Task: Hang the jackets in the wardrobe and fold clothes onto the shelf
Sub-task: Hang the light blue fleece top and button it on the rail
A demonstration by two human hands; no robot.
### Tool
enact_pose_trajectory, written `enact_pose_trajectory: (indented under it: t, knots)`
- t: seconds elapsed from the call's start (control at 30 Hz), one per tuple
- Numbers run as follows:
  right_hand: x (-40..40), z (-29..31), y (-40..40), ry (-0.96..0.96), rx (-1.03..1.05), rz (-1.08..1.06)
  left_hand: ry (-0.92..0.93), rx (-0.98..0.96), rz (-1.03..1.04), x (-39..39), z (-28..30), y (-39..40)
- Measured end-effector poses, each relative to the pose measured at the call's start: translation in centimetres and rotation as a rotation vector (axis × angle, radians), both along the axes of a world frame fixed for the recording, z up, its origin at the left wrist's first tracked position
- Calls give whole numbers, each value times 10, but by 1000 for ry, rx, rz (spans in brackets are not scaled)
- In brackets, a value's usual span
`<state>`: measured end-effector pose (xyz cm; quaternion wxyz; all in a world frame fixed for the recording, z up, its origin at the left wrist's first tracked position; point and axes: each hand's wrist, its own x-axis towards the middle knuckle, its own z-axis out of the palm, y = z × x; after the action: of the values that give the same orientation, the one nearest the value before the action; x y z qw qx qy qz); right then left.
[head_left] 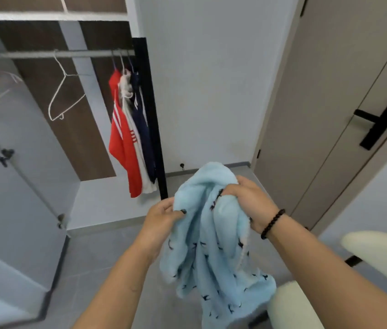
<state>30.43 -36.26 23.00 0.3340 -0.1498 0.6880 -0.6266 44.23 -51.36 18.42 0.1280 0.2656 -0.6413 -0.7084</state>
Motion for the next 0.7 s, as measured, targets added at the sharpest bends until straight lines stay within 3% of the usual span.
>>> enact_pose_trajectory:
  t: [0.1, 0.27, 0.43, 0.57, 0.7]
  knots:
    - [38, 13, -61, 16, -102, 22, -27, 0, -36, 47, -16, -22]
    - [88, 22, -134, -85, -198, 2, -111, -96, 174, 107, -37, -48]
    - [133, 33, -207, -98, -283, 131, -168, -223, 259, 167, -50, -63]
    - [157, 37, -254, -120, -324, 172, -162, -449, 513, 191, -44, -93]
    - [145, 34, -285, -254, -335, 50, -202, -343, 732, 216, -27, -132]
